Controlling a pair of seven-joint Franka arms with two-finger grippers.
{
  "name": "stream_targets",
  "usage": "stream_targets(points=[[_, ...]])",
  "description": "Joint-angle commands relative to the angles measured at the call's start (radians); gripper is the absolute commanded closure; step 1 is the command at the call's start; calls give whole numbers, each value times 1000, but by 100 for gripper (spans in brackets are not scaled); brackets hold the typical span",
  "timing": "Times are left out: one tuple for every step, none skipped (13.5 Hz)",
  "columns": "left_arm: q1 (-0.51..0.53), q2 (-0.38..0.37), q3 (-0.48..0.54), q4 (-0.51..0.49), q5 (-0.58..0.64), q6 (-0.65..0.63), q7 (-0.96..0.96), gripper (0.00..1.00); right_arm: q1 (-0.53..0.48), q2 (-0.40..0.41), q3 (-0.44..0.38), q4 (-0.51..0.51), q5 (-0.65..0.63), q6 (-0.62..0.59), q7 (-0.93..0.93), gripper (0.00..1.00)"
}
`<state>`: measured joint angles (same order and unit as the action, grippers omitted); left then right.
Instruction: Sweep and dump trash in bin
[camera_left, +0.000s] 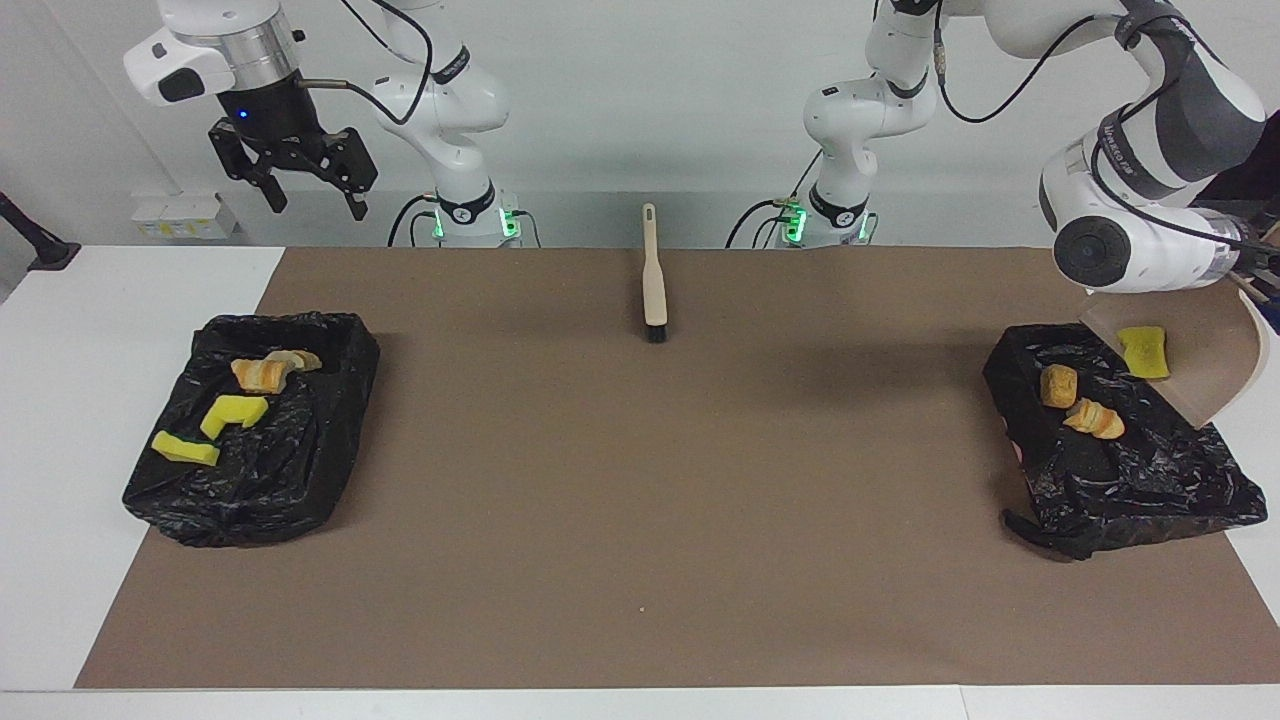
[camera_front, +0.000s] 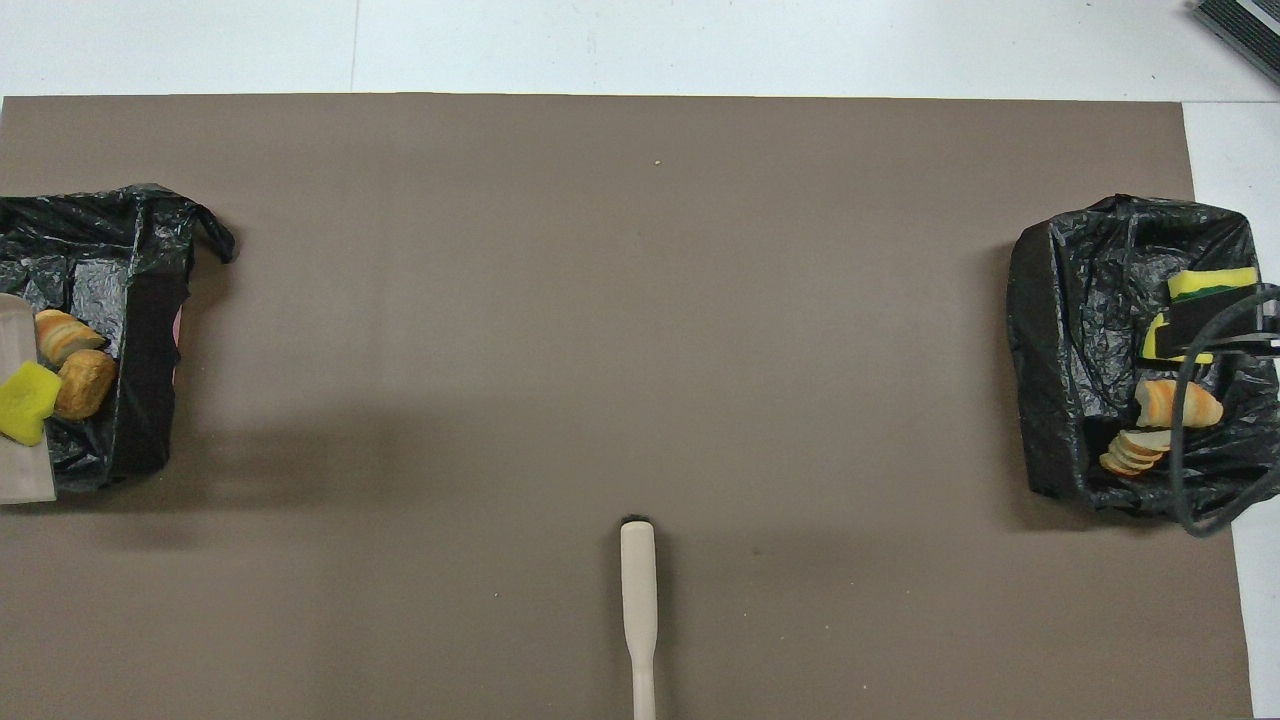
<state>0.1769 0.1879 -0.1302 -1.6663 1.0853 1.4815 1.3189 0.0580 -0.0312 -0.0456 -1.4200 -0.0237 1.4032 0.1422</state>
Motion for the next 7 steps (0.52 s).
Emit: stream_targets(points=[[4, 51, -2, 49, 95, 16, 60, 100, -13, -7, 3, 0, 18, -15, -29, 0], [4, 54, -3, 54, 160, 25, 88, 100, -14, -7, 3, 0, 18, -15, -29, 0], [4, 61, -3, 56, 180, 19, 89, 100, -14, -7, 3, 0, 18, -15, -29, 0], [0, 65, -3, 56, 170, 17, 86, 100, -14, -7, 1, -2, 18, -15, -29, 0], [-5, 71, -3, 65, 169, 14, 85, 100, -12, -7, 3, 0, 18, -13, -29, 0], [-14, 93, -2, 116, 183, 8, 92, 100, -12, -7, 3, 0, 18, -15, -29, 0], [-19, 111, -5, 167, 180, -32, 92, 100, -12, -7, 3, 0, 18, -17, -29, 0]])
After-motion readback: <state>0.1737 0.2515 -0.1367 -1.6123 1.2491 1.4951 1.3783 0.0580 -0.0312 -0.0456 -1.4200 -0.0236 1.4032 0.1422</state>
